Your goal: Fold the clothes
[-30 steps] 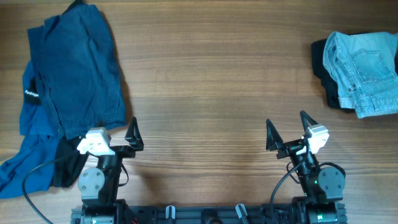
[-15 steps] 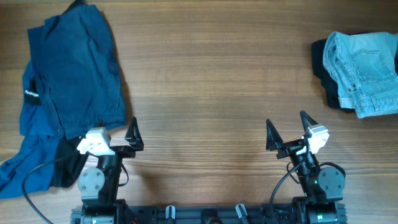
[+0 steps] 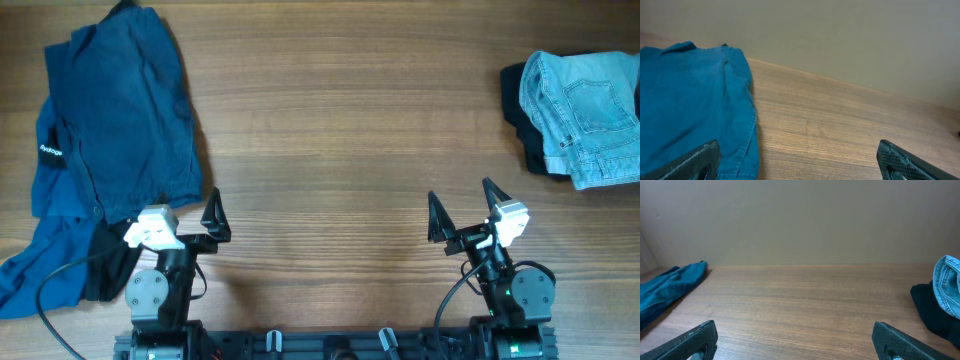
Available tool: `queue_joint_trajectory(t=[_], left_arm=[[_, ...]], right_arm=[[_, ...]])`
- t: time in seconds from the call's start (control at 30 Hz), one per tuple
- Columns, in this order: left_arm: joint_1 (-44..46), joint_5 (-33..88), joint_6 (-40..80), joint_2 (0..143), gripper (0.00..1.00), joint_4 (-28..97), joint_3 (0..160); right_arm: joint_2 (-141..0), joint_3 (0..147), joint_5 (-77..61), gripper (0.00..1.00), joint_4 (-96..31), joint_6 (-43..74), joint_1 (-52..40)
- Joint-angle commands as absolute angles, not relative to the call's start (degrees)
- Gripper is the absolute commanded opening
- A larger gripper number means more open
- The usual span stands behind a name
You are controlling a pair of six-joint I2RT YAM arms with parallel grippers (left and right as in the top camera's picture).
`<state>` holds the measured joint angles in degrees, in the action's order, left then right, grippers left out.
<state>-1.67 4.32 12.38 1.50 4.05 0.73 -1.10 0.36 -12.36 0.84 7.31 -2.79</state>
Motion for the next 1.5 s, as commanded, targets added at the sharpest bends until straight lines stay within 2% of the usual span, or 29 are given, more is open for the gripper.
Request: queue_joint_trajectory(t=[0.0, 0.57, 0.67, 0.77, 0.9, 1.03, 1.27, 1.47], left_arm=[[-2.11, 3.97, 12.27, 1.19, 1.0, 4.12, 0.32], [-2.11, 1.65, 12.27, 1.19, 1.0, 4.14, 0.32], [-2.11, 3.75, 12.69, 1.19, 1.0, 4.08, 0.32], [-2.11, 8.43, 12.78, 1.19, 1.0, 3.66, 0.34], [-2.15, 8.47, 23.79, 1.19, 1.0, 3.05, 2.72], [-2.15, 8.49, 24.23, 2.63, 1.0, 7.05, 10.15], [-2.15, 8.51, 19.07, 23.07, 1.0, 18.81, 29.76], [-2.15, 8.21, 11.79, 47.51, 1.0, 33.85, 52.23]], right_arm=[[-0.8, 0.3, -12.03, 1.0, 0.99, 7.49, -2.55], [-0.8, 0.3, -10.35, 1.0, 0.84, 7.75, -2.55], [-0.8, 0.3, -10.11, 1.0, 1.21, 9.3, -2.55], [-0.8, 0.3, -10.57, 1.0, 2.81, 15.77, -2.55], [-0.8, 0.34, -11.97, 1.0, 4.43, 16.69, -2.55], [-0.82, 1.13, -14.24, 1.0, 8.71, 16.67, -2.55], [-8.36, 4.82, -14.63, 1.0, 8.95, 16.25, -2.55], [-27.29, 15.75, -16.19, 1.0, 7.27, 7.42, -2.55]])
